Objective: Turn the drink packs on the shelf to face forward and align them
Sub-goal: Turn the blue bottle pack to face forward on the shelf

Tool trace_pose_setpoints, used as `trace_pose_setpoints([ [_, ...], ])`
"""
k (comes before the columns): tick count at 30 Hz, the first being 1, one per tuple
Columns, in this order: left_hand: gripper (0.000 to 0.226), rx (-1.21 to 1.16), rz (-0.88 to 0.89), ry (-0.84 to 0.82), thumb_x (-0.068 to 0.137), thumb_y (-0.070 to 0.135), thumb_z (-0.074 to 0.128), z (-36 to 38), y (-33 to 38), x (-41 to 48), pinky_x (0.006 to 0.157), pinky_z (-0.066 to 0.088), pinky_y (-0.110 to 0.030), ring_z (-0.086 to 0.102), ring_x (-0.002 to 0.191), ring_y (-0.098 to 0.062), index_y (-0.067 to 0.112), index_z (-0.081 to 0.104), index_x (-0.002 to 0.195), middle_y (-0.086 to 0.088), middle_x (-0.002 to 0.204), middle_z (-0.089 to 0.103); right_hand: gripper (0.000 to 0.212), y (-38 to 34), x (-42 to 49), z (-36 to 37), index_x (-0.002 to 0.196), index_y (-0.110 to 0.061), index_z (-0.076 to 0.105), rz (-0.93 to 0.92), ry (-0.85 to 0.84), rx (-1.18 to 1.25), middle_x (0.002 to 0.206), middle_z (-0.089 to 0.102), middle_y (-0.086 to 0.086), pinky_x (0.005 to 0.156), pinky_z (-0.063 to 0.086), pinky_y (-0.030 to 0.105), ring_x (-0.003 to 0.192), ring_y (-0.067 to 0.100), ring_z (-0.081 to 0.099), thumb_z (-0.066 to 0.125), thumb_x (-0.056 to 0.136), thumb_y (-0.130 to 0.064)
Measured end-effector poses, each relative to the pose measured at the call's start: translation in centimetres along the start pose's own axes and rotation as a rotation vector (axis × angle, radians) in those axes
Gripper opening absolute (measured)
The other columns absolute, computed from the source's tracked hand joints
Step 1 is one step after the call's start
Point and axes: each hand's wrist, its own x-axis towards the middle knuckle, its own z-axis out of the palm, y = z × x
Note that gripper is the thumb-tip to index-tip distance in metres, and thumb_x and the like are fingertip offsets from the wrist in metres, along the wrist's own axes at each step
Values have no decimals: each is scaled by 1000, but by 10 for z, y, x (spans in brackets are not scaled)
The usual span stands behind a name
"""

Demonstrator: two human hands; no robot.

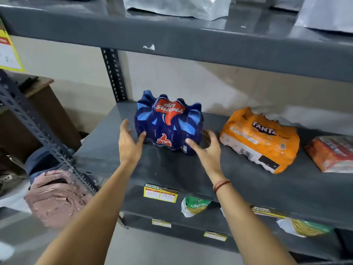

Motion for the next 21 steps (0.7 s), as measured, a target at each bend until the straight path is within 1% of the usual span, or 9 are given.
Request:
trace_pose_setpoints([
  [3,59,-72,46,125,89,24,59,11,22,-36,104,42,-42,46,120,-15,12,31,140,-5,139,43,55,-25,13,-3,138,-17,41,47,103,197,140,45,-3,105,32,23,131,11,41,60,90,-36],
  [5,62,-59,128,0,87,29,61,27,27,-71,105,39,-42,44,123,-14,16,31,141,-4,139,43,55,-39,35,-4,143,-15,37,95,2,192,146,41,-1,103,29,21,129,6,38,46,96,-43],
  [8,93,-50,132,-269,80,40,68,56,34,-96,118,18,-32,14,142,-6,17,11,149,0,158,15,53,-47,54,2,129,-17,54,157,-189,153,131,58,1,85,46,17,113,9,57,43,93,-55],
  [10,113,-47,116,-343,72,46,73,71,38,-98,118,10,-28,1,142,-4,16,-4,149,-1,160,-4,49,-45,55,5,120,-19,57,160,-184,94,118,63,0,74,46,14,107,13,60,42,93,-56],
  [12,128,-52,93,-376,64,51,78,77,32,-95,118,7,-28,-5,145,-9,19,-15,147,-1,159,-12,41,-50,46,4,114,-20,58,102,-143,28,106,62,-5,66,43,7,95,8,59,40,95,-52],
  [14,140,-80,73,-401,54,55,82,73,24,-87,119,16,-35,3,147,-13,27,-20,145,0,160,-6,34,-48,34,5,106,-21,58,45,-78,17,101,62,-9,70,45,10,92,6,59,44,95,-49],
  [16,145,-113,66,-417,45,52,88,62,19,-75,114,31,-36,23,143,-12,31,-15,146,1,158,13,44,-43,13,10,101,-17,61,-13,0,46,103,65,-3,79,51,20,96,10,63,48,89,-57],
  [19,126,-136,45,-392,39,32,95,38,12,-53,97,46,-20,54,117,-4,24,21,142,4,135,50,56,-38,-23,21,84,-15,64,-87,101,12,88,66,2,72,49,18,82,8,63,45,79,-67],
  [21,117,-21,55,-397,37,31,94,10,2,-37,93,46,-20,58,106,-3,25,33,137,9,122,58,56,-43,-48,30,73,-14,63,-131,94,8,77,66,6,68,48,24,73,13,61,43,83,-65],
])
